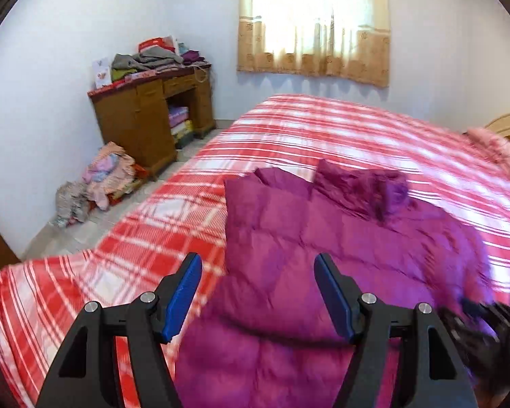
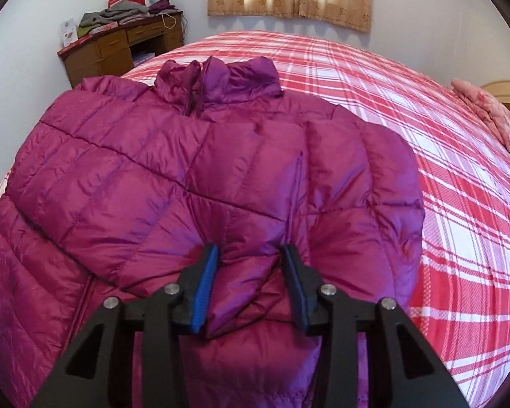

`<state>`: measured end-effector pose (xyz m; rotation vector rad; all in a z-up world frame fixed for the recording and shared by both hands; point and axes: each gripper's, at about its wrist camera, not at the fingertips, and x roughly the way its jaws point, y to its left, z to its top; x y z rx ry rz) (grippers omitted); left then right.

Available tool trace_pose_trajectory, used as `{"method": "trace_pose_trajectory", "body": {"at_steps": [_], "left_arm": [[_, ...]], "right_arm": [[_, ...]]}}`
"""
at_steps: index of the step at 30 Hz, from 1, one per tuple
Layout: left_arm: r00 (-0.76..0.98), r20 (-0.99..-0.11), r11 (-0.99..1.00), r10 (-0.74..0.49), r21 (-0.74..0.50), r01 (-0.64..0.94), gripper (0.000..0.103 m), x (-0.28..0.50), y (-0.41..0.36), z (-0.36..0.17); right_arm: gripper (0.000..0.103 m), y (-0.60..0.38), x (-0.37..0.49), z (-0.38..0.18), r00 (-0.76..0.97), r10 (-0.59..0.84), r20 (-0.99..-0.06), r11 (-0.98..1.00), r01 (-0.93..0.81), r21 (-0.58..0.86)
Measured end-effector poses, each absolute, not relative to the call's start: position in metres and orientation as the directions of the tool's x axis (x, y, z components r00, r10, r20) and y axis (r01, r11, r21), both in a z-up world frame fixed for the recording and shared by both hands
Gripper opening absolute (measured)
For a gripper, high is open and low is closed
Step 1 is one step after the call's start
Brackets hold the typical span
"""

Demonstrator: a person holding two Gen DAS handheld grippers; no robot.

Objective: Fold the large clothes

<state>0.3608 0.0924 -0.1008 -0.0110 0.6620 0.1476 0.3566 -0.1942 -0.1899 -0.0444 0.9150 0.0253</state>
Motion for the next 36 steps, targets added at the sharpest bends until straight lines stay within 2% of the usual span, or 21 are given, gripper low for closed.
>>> {"method": "trace_pose_trajectory", "body": {"at_steps": [3, 5, 7, 12, 17, 23, 24, 25, 27, 31, 36], "left_arm": [[0.738, -0.641, 0.974, 0.211, 0.08, -0.21, 0.069, 0.391, 0.096, -0.123], [0.668, -0.699, 0.959, 0.254, 0.095, -0.266, 0.069, 0.411, 0.106, -0.15], [0.632, -0.741, 0.959, 0.227, 0.055, -0.28, 0.069, 0.418, 0.116, -0.172], [0.643, -0.738, 0.962, 0.207, 0.033, -0.272, 0.073, 0.416, 0.12, -0.199], [0.613, -0.741, 0.949, 0.274, 0.107, -0.296, 0.084, 0.425, 0.115, -0.202], [0.65, -0.733, 0.975, 0.202, 0.086, -0.206, 0.085, 0.411, 0.118, -0.175], [0.676, -0.714, 0.979, 0.182, 0.067, -0.193, 0.085, 0.407, 0.119, -0.163], [0.697, -0.699, 0.983, 0.159, 0.045, -0.179, 0.085, 0.406, 0.12, -0.149], [0.721, -0.683, 0.989, 0.117, 0.012, -0.149, 0.085, 0.413, 0.12, -0.123], [0.711, -0.702, 0.993, 0.04, -0.049, -0.105, 0.085, 0.451, 0.117, -0.086], [0.679, -0.734, 0.993, 0.012, -0.072, -0.096, 0.085, 0.52, 0.11, -0.066]], "right_arm": [[0.044, -0.188, 0.358, -0.19, 0.611, -0.008, -0.791, 0.998, -0.049, -0.048], [0.044, -0.19, 0.357, -0.191, 0.618, 0.0, -0.786, 0.998, -0.047, -0.037], [0.044, -0.192, 0.356, -0.192, 0.624, 0.009, -0.781, 0.998, -0.049, -0.028], [0.045, -0.196, 0.356, -0.193, 0.629, 0.035, -0.776, 0.999, -0.051, 0.004], [0.046, -0.197, 0.357, -0.193, 0.626, 0.048, -0.778, 0.999, -0.047, 0.023], [0.048, -0.207, 0.361, -0.167, 0.575, 0.118, -0.81, 0.993, -0.058, 0.104], [0.055, -0.211, 0.362, -0.153, 0.594, 0.146, -0.791, 0.989, -0.063, 0.135], [0.067, -0.215, 0.367, -0.138, 0.612, 0.151, -0.776, 0.988, -0.06, 0.145], [0.072, -0.222, 0.384, -0.116, 0.632, 0.159, -0.758, 0.985, -0.051, 0.164], [0.074, -0.242, 0.453, -0.089, 0.619, 0.208, -0.758, 0.96, 0.018, 0.279], [0.074, -0.26, 0.538, -0.103, 0.546, 0.294, -0.784, 0.881, 0.163, 0.444]]}}
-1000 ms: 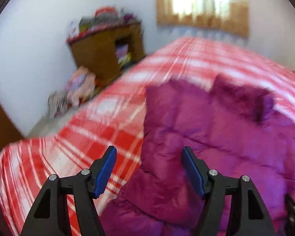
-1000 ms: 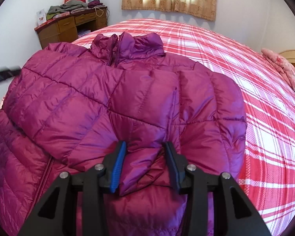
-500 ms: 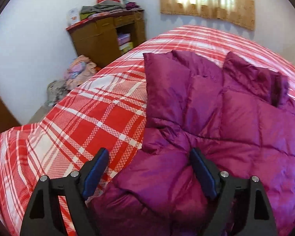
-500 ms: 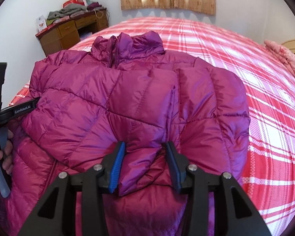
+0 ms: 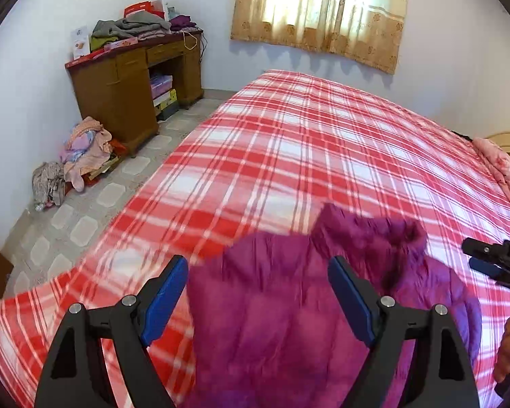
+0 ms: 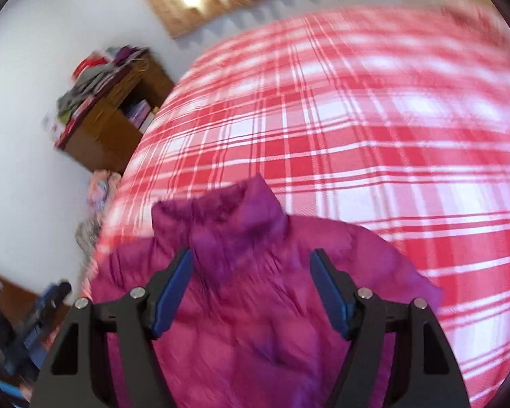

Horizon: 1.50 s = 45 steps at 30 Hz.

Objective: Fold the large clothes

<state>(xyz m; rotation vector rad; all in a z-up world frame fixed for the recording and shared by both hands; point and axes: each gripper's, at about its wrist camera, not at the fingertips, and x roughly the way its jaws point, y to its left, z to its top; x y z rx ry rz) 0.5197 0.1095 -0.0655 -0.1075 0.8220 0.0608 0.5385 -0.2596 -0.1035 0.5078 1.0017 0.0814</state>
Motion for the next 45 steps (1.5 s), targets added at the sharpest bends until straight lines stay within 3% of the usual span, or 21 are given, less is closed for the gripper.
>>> {"method": "trace_pose_trajectory", "body": {"at_steps": [3, 10, 11, 13, 15, 18, 25, 31, 34, 36, 38, 39, 40, 41, 45], "left_arm": [[0.653, -0.757, 0.994, 0.009, -0.061, -0.086, 0.085, 0.549, 0.102, -0.069], [0.593, -0.805, 0.994, -0.01, -0.075, -0.086, 0.085, 0.589, 0.086, -0.09], [0.589, -0.808, 0.993, -0.011, -0.076, -0.085, 0.085, 0.591, 0.086, -0.091], [0.583, -0.812, 0.993, -0.022, -0.083, -0.079, 0.085, 0.595, 0.084, -0.095], [0.58, -0.815, 0.995, -0.02, -0.075, -0.072, 0.085, 0.593, 0.082, -0.098], [0.578, -0.815, 0.994, -0.022, -0.08, -0.074, 0.085, 0.59, 0.08, -0.1], [0.592, -0.804, 0.994, -0.046, -0.095, -0.051, 0.085, 0.582, 0.063, -0.092], [0.598, -0.801, 1.0, -0.026, -0.031, 0.001, 0.085, 0.581, 0.032, -0.096], [0.576, -0.816, 0.999, -0.049, -0.043, 0.024, 0.085, 0.583, 0.016, -0.108], [0.575, -0.818, 1.0, -0.022, -0.01, 0.024, 0.085, 0.585, 0.005, -0.115], [0.582, -0.807, 0.994, 0.102, 0.102, -0.034, 0.083, 0.586, -0.001, -0.122], [0.591, -0.793, 0.988, 0.149, 0.141, -0.061, 0.063, 0.584, -0.002, -0.124], [0.587, -0.784, 0.979, 0.201, 0.184, -0.089, 0.024, 0.581, 0.0, -0.126], [0.573, -0.787, 0.973, 0.228, 0.205, -0.105, 0.008, 0.58, 0.003, -0.128], [0.536, -0.82, 0.971, 0.2, 0.093, -0.221, 0.004, 0.556, 0.045, -0.139]], "right_arm": [[0.075, -0.259, 0.573, -0.121, 0.503, 0.311, -0.807, 0.847, 0.237, 0.475], [0.075, -0.234, 0.61, -0.16, 0.38, 0.248, -0.891, 0.905, 0.239, 0.353], [0.07, -0.231, 0.607, -0.166, 0.355, 0.26, -0.898, 0.909, 0.225, 0.352], [0.039, -0.233, 0.597, -0.168, 0.353, 0.266, -0.897, 0.919, 0.188, 0.346], [0.027, -0.24, 0.581, -0.161, 0.377, 0.248, -0.892, 0.935, 0.146, 0.322], [0.018, -0.258, 0.552, -0.154, 0.401, 0.25, -0.881, 0.94, 0.119, 0.321], [0.012, -0.283, 0.517, -0.191, 0.459, 0.233, -0.857, 0.937, 0.131, 0.325], [0.013, -0.252, 0.485, -0.189, 0.621, 0.053, -0.782, 0.996, 0.022, 0.085], [0.014, -0.253, 0.486, -0.19, 0.628, 0.035, -0.777, 0.998, 0.023, 0.064], [0.014, -0.26, 0.486, -0.191, 0.631, 0.066, -0.773, 0.994, 0.023, 0.103], [0.014, -0.262, 0.493, -0.194, 0.631, 0.093, -0.77, 0.99, 0.024, 0.139], [0.014, -0.263, 0.494, -0.196, 0.632, 0.105, -0.768, 0.987, 0.025, 0.156], [0.014, -0.264, 0.494, -0.196, 0.632, 0.112, -0.767, 0.986, 0.027, 0.166], [0.014, -0.261, 0.497, -0.197, 0.632, 0.113, -0.767, 0.985, 0.027, 0.168], [0.014, -0.259, 0.498, -0.198, 0.633, 0.119, -0.765, 0.984, 0.028, 0.176]]}}
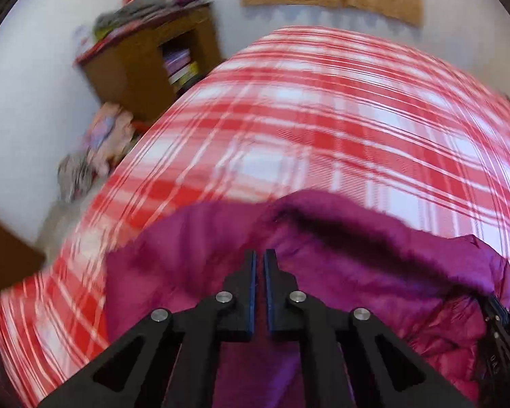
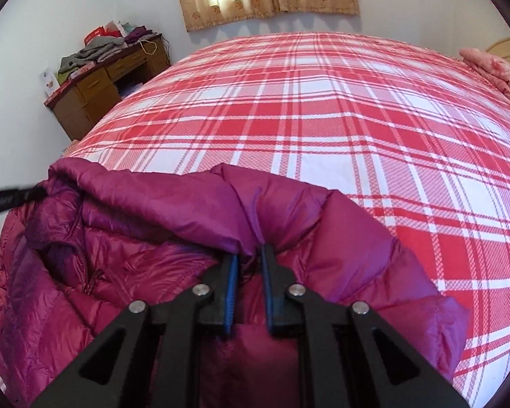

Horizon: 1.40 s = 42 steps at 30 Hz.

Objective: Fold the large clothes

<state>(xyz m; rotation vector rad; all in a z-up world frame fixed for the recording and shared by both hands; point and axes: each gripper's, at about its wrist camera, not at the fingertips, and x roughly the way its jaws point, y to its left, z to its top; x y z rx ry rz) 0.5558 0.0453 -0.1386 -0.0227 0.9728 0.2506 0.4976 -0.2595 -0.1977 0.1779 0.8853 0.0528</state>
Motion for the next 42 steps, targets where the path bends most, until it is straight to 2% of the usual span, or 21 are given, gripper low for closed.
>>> {"method": "trace_pose_trajectory", "body": {"at_steps": [4, 8, 14, 19, 22, 25, 29, 33, 35, 36, 37, 38, 40, 42], "left_arm": [[0.464, -0.874, 0.95, 0.146, -0.007, -0.312, 0.004, 0.544, 0.079, -0.179], [0.526, -0.845, 0.95, 0.101, -0.075, -0.303, 0.004, 0.534, 0.081, -0.178], [0.625, -0.774, 0.929, -0.098, -0.297, -0.222, 0.004, 0.539, 0.088, -0.146], [0.503, -0.825, 0.901, -0.257, -0.393, -0.184, 0.004, 0.576, 0.074, -0.162], [0.555, -0.772, 0.884, -0.311, -0.449, -0.13, 0.004, 0.571, 0.068, -0.16], [0.606, -0.73, 0.886, -0.315, -0.456, -0.088, 0.004, 0.564, 0.065, -0.161], [0.592, -0.753, 0.897, -0.285, -0.428, -0.113, 0.004, 0.561, 0.074, -0.172], [0.642, -0.664, 0.829, -0.382, -0.553, -0.079, 0.005, 0.548, 0.093, -0.158], [0.671, -0.627, 0.821, -0.396, -0.569, -0.047, 0.016, 0.546, 0.093, -0.145], [0.686, -0.609, 0.818, -0.399, -0.574, -0.034, 0.044, 0.546, 0.091, -0.138], [0.696, -0.599, 0.813, -0.396, -0.581, -0.038, 0.077, 0.549, 0.089, -0.135], [0.704, -0.593, 0.807, -0.391, -0.589, -0.048, 0.085, 0.551, 0.088, -0.134], [0.721, -0.565, 0.771, -0.4, -0.633, -0.068, 0.087, 0.556, 0.085, -0.136], [0.675, -0.622, 0.791, -0.397, -0.605, -0.093, 0.087, 0.57, 0.076, -0.145]], "right_arm": [[0.014, -0.259, 0.498, -0.198, 0.633, 0.123, -0.764, 0.983, 0.028, 0.181], [0.015, -0.257, 0.496, -0.198, 0.632, 0.103, -0.768, 0.988, 0.025, 0.153], [0.015, -0.256, 0.496, -0.198, 0.634, 0.099, -0.767, 0.989, 0.025, 0.148], [0.016, -0.257, 0.495, -0.198, 0.636, 0.109, -0.764, 0.987, 0.024, 0.161], [0.016, -0.258, 0.495, -0.198, 0.637, 0.116, -0.762, 0.985, 0.023, 0.169], [0.017, -0.258, 0.494, -0.198, 0.638, 0.121, -0.76, 0.984, 0.022, 0.176], [0.017, -0.26, 0.494, -0.198, 0.64, 0.132, -0.757, 0.982, 0.021, 0.189], [0.017, -0.259, 0.494, -0.198, 0.641, 0.131, -0.756, 0.982, 0.021, 0.188], [0.017, -0.26, 0.494, -0.198, 0.641, 0.132, -0.756, 0.982, 0.021, 0.189], [0.017, -0.26, 0.494, -0.198, 0.641, 0.132, -0.756, 0.982, 0.021, 0.189], [0.017, -0.259, 0.494, -0.198, 0.641, 0.131, -0.756, 0.982, 0.021, 0.189], [0.017, -0.259, 0.494, -0.198, 0.641, 0.131, -0.756, 0.982, 0.021, 0.189], [0.017, -0.259, 0.494, -0.198, 0.641, 0.13, -0.756, 0.982, 0.021, 0.188], [0.017, -0.259, 0.494, -0.198, 0.641, 0.131, -0.756, 0.982, 0.021, 0.188]]}}
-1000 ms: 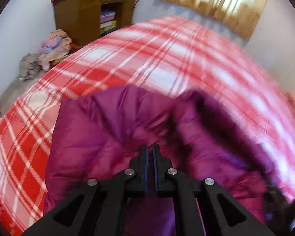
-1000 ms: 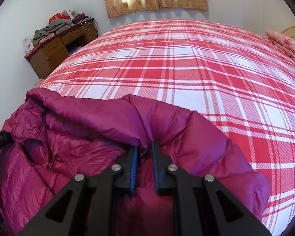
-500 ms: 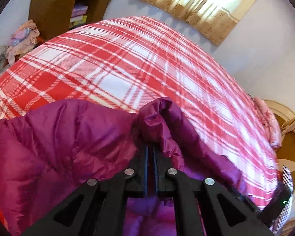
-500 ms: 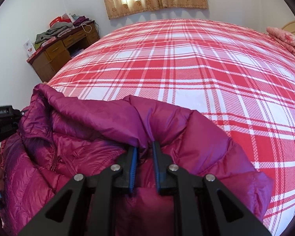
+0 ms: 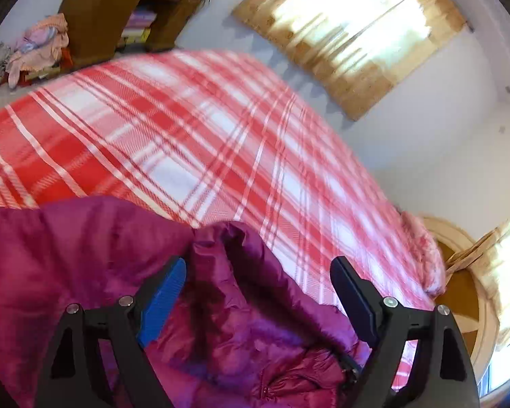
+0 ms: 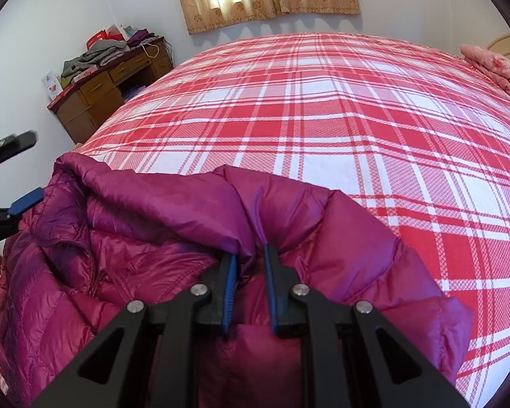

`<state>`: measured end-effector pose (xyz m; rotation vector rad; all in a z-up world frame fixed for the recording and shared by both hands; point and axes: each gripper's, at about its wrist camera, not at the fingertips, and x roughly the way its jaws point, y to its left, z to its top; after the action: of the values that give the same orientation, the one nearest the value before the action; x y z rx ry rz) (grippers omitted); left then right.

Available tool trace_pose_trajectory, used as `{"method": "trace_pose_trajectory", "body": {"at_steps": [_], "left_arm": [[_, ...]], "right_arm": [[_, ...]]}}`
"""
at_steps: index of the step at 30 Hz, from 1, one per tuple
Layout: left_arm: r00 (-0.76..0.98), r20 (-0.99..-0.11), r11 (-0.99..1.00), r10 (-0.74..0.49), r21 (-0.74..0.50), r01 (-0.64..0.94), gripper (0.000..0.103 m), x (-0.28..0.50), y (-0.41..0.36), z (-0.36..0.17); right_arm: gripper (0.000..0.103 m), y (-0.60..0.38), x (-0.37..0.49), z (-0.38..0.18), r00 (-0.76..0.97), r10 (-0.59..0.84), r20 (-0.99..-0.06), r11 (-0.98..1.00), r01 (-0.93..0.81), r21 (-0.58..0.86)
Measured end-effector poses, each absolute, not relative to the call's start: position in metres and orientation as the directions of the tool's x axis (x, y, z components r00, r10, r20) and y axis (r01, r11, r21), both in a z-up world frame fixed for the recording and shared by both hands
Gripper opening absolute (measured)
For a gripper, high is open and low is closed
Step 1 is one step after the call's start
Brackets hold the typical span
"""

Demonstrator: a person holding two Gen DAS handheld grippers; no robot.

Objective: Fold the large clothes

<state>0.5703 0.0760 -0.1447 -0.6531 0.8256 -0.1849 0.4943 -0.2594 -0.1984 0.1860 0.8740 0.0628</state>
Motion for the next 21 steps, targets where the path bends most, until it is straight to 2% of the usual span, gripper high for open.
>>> {"method": "trace_pose_trajectory", "body": {"at_steps": [1, 2, 3, 4, 5, 12, 16, 19, 21], "left_arm": [[0.645, -0.666, 0.819, -0.374, -0.564, -0.108, 0.086, 0.574, 0.071, -0.15], [0.619, -0.704, 0.85, -0.348, -0.516, -0.11, 0.079, 0.578, 0.064, -0.155], [0.597, -0.736, 0.882, -0.319, -0.461, -0.098, 0.048, 0.579, 0.057, -0.161], [0.57, -0.767, 0.903, -0.295, -0.419, -0.097, 0.014, 0.578, 0.054, -0.165], [0.556, -0.781, 0.906, -0.285, -0.408, -0.108, 0.011, 0.573, 0.056, -0.17], [0.618, -0.744, 0.858, -0.255, -0.469, -0.21, 0.011, 0.537, 0.082, -0.187], [0.686, -0.689, 0.861, -0.236, -0.475, -0.18, 0.011, 0.529, 0.078, -0.202], [0.69, -0.689, 0.871, -0.223, -0.458, -0.176, 0.011, 0.527, 0.079, -0.2], [0.695, -0.677, 0.858, -0.243, -0.484, -0.171, 0.011, 0.527, 0.083, -0.202]], "right_arm": [[0.017, -0.259, 0.494, -0.198, 0.641, 0.132, -0.756, 0.982, 0.021, 0.189], [0.017, -0.259, 0.494, -0.198, 0.641, 0.132, -0.756, 0.982, 0.021, 0.189], [0.017, -0.259, 0.494, -0.198, 0.641, 0.132, -0.756, 0.982, 0.021, 0.189], [0.017, -0.259, 0.494, -0.199, 0.641, 0.131, -0.756, 0.982, 0.022, 0.188], [0.017, -0.259, 0.494, -0.199, 0.641, 0.131, -0.756, 0.982, 0.022, 0.189], [0.017, -0.259, 0.494, -0.198, 0.641, 0.133, -0.756, 0.981, 0.021, 0.191], [0.019, -0.26, 0.494, -0.198, 0.638, 0.138, -0.757, 0.98, 0.023, 0.197], [0.027, -0.263, 0.492, -0.192, 0.607, 0.159, -0.778, 0.975, 0.029, 0.222], [0.032, -0.265, 0.478, -0.17, 0.646, 0.13, -0.752, 0.976, 0.051, 0.212]]}}
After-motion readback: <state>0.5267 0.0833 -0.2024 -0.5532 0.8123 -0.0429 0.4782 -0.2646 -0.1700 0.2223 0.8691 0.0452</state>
